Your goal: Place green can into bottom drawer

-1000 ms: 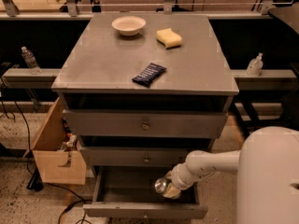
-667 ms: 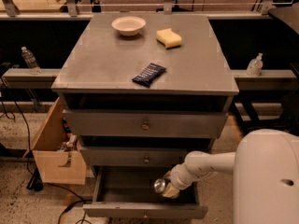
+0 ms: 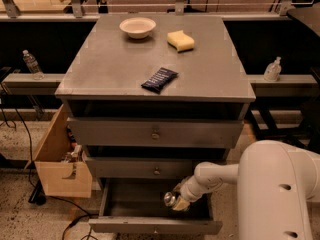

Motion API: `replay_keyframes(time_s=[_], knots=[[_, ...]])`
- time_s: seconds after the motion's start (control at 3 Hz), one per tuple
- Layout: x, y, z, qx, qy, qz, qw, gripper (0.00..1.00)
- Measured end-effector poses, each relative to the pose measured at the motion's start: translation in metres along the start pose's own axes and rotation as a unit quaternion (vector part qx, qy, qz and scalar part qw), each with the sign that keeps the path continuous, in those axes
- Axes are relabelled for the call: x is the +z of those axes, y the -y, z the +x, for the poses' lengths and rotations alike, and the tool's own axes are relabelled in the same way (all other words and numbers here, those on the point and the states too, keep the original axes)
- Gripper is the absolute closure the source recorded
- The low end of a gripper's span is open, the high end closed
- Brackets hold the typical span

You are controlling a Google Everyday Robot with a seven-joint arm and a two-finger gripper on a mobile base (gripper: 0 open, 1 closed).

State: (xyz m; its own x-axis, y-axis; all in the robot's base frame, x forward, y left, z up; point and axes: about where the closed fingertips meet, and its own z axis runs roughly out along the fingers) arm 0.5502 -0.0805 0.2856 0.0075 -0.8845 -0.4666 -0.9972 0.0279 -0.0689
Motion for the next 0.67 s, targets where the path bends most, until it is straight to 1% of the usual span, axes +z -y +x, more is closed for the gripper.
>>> replay_keyframes(time_s=[0.33,0.67], knots=[[0.0110,0.0045,0.0079,0.003,-0.002,0.001,1.0000,1.00],[0.0184,0.0065,0.0156,0.013,-0.003,0.009,0.9999,1.00]])
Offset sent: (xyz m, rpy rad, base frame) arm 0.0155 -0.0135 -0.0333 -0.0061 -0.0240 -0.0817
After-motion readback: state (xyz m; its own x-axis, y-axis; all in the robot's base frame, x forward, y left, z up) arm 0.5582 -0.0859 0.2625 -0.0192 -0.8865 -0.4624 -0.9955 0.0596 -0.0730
